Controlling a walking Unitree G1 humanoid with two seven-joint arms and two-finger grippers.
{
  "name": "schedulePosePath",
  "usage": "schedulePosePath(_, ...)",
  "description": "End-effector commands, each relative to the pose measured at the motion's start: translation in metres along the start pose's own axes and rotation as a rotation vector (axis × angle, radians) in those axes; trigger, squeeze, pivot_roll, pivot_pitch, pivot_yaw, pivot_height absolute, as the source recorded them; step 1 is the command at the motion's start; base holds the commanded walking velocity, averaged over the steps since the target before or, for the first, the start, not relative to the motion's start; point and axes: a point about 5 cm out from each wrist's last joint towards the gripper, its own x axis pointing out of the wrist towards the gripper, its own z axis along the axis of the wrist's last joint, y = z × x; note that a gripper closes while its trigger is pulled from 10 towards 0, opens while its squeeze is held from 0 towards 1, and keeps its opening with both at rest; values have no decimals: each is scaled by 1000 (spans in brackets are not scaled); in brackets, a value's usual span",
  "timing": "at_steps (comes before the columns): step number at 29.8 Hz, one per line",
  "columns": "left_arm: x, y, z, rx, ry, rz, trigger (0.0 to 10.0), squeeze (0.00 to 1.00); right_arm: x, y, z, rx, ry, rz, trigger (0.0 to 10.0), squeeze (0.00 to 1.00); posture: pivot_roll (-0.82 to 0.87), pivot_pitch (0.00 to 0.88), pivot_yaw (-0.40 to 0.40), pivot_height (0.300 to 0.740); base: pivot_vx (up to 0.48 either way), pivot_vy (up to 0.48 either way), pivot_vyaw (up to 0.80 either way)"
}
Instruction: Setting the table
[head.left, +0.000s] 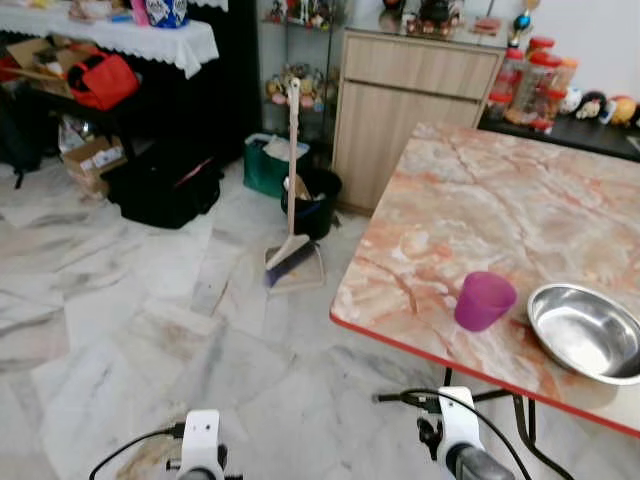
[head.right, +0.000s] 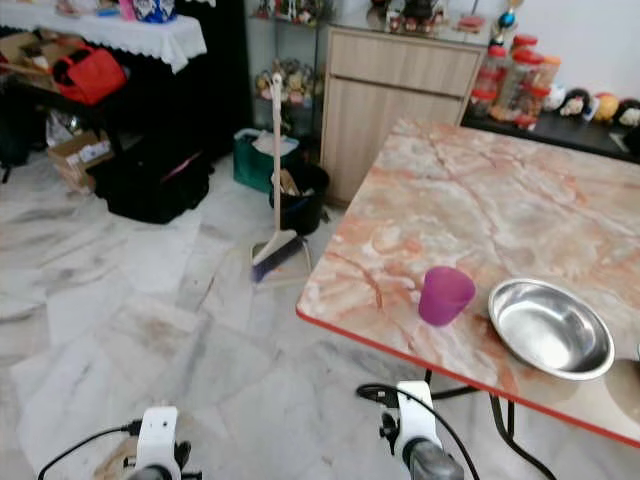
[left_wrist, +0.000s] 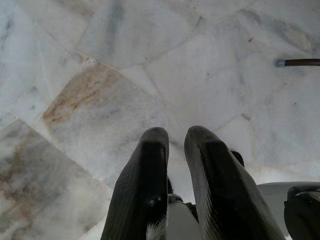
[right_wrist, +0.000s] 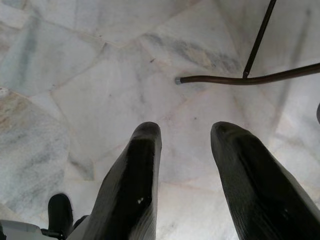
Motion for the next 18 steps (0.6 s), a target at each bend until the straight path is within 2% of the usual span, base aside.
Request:
schedulePosePath(1,-1,-2,-5,11,27,-16,10000,0,-1,-3,-1,1,9,-14,10000,0,-25,0,-58,740,0,0,-600)
schedulePosePath(13,-1,-1,-5,34,21,-14,10000,0,-1,-3,-2,11,9,-27,10000,0,-23,0,-56,740,0,0,-589)
schedulePosePath(18,-1,0,-4,14,21,-5,10000,0,0,-3,-1,9,6,-27,10000,0,-22,0,-56,740,0,-157,-587)
